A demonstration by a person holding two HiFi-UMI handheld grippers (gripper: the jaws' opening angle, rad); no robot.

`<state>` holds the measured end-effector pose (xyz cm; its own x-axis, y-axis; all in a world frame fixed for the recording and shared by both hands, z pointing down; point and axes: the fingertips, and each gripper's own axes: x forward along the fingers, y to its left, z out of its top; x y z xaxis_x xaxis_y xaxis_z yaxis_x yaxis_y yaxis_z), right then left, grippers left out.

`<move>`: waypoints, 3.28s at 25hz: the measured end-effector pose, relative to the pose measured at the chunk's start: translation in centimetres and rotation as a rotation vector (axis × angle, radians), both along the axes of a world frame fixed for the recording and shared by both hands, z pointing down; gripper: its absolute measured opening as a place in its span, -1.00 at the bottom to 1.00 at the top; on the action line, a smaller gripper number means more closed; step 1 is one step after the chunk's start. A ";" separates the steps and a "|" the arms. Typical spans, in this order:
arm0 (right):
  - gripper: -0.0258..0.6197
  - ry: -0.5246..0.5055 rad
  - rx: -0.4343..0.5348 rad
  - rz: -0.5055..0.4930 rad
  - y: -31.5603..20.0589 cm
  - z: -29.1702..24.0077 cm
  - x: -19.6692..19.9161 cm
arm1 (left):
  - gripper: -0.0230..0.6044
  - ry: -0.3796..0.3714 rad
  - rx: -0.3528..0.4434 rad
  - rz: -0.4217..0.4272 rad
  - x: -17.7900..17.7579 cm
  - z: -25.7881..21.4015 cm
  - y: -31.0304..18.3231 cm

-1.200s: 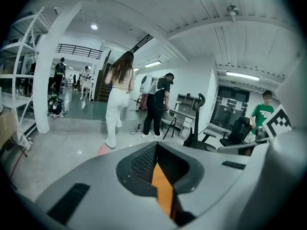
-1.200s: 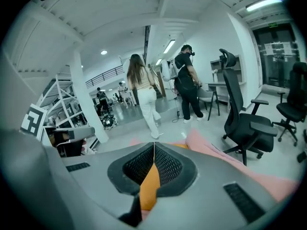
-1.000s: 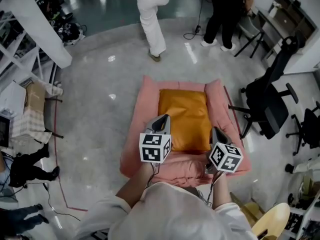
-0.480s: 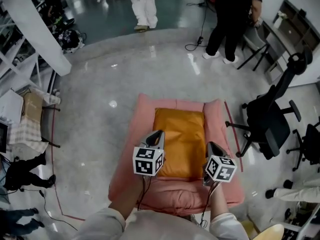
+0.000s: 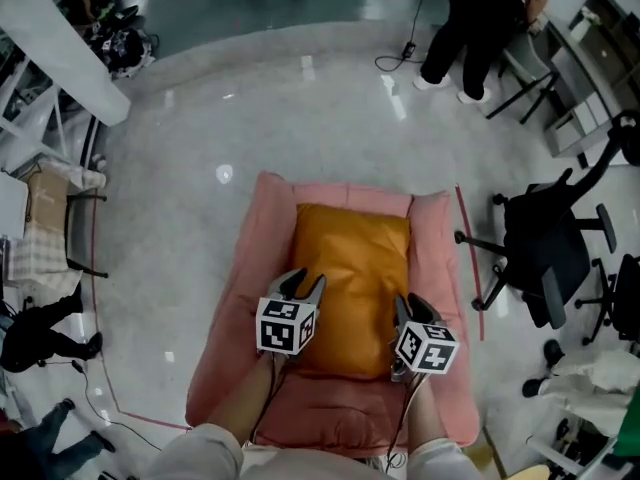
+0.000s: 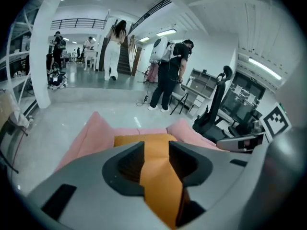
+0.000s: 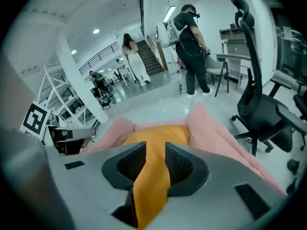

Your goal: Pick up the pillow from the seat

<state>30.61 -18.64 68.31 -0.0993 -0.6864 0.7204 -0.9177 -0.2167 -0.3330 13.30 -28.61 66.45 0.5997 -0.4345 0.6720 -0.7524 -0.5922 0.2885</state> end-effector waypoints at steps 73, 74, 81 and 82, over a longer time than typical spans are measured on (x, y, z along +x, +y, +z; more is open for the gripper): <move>-0.81 0.002 -0.074 -0.145 -0.7 0.0 -1.5 | -0.80 0.033 -0.340 -0.058 -2.7 3.2 2.8; -0.81 0.009 -0.058 -0.145 -0.5 -0.9 -1.4 | -0.80 0.043 -0.328 -0.057 -2.6 2.4 2.9; -0.81 0.057 0.092 -0.147 -0.6 -8.5 -2.5 | -0.81 0.111 -0.191 -0.063 -3.9 -5.5 2.8; -0.81 0.062 0.114 -0.150 -0.8 -9.6 -2.8 | -0.81 0.116 -0.165 -0.068 -4.3 -6.8 2.6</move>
<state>27.82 -19.41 58.74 -0.1645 -0.7450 0.6465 -0.9563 -0.0402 -0.2897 9.03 -26.01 59.65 0.6504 -0.3662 0.6655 -0.7449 -0.4789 0.4646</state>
